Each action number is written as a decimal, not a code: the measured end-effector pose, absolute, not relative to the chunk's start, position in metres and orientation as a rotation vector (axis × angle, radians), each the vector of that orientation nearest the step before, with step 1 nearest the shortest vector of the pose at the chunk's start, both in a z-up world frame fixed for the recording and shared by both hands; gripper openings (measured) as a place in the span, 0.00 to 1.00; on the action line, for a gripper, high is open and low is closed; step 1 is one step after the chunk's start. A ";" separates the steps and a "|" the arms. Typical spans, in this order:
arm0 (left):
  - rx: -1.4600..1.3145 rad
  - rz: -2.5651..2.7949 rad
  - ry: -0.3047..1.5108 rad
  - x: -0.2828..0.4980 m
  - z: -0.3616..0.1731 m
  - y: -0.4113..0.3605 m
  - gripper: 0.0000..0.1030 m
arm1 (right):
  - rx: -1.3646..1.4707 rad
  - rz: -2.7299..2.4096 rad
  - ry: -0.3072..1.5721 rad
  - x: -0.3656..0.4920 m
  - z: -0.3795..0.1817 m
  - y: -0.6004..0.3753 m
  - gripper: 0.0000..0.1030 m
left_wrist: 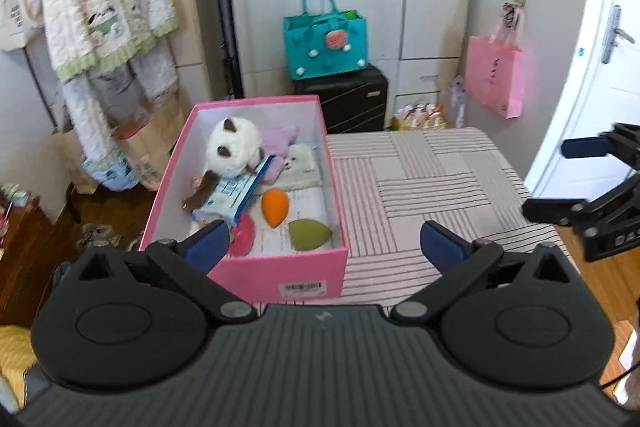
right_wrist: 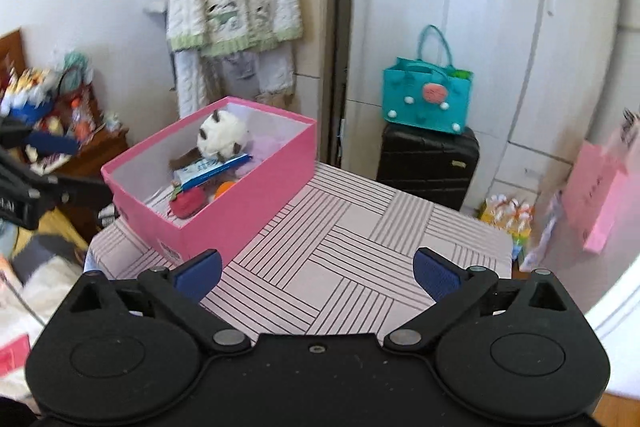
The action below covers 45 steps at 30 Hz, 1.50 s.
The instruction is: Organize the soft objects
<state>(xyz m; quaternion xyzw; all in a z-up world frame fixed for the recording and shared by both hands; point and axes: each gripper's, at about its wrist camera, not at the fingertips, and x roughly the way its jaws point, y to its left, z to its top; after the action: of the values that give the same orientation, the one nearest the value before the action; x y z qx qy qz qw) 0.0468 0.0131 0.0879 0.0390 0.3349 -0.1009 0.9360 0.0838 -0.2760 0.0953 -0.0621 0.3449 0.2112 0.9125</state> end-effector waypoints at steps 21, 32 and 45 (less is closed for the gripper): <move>0.045 -0.175 0.698 0.032 0.065 -0.002 1.00 | -0.029 0.303 0.697 0.057 0.084 -0.287 1.00; 0.052 -0.135 0.637 0.025 0.055 -0.007 1.00 | -0.040 0.241 0.651 0.046 0.080 -0.290 1.00; 0.044 -0.162 0.620 0.021 0.048 -0.015 1.00 | -0.045 0.199 0.596 0.034 0.077 -0.289 1.00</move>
<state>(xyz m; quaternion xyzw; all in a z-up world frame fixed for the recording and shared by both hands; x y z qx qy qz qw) 0.0211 -0.0148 0.0476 0.0217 0.3046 -0.0794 0.9489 0.0345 -0.2893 0.0771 -0.0223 0.2930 0.0980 0.9508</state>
